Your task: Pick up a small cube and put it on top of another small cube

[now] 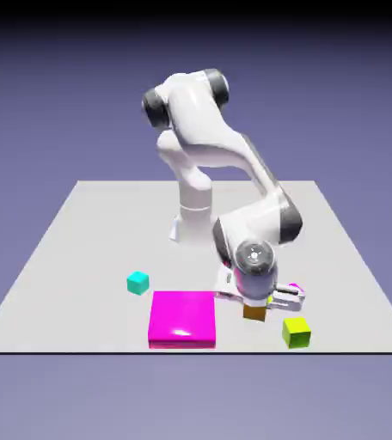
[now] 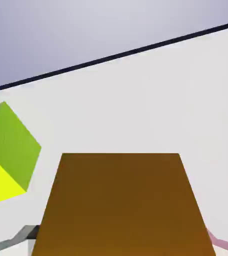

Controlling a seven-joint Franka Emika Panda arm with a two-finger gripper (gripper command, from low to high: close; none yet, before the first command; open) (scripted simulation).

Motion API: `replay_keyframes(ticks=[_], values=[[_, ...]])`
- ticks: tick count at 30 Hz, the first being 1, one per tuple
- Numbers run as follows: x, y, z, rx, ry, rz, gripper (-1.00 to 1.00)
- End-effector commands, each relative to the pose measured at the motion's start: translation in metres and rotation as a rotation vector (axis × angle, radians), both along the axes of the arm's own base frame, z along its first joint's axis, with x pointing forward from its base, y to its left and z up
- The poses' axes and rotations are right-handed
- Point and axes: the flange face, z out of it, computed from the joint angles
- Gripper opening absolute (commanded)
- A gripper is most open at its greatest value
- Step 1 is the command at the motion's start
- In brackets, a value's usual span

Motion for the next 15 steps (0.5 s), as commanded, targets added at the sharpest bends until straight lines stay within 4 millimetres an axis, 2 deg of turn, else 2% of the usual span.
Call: replay_keyframes(ticks=[1, 3, 5, 8, 9, 10, 11, 14, 15], values=[[0.000, 0.021, 0.006, 0.000, -0.013, 0.058, -1.00], [0.000, 0.061, 0.018, 0.006, -0.042, 0.163, -1.00], [0.004, 0.059, 0.014, 0.006, -0.059, 0.175, -1.00], [-0.017, 0.057, -0.041, 0.006, -0.059, 0.175, -1.00], [-0.021, 0.057, -0.049, 0.006, -0.059, 0.175, -1.00], [-0.021, 0.057, -0.049, 0.006, -0.059, 0.175, 1.00], [-0.021, 0.057, -0.049, 0.006, -0.059, 0.175, 1.00], [0.001, 0.059, 0.005, 0.006, -0.059, 0.175, 1.00], [0.004, 0.059, 0.014, 0.006, -0.059, 0.175, 1.00]])
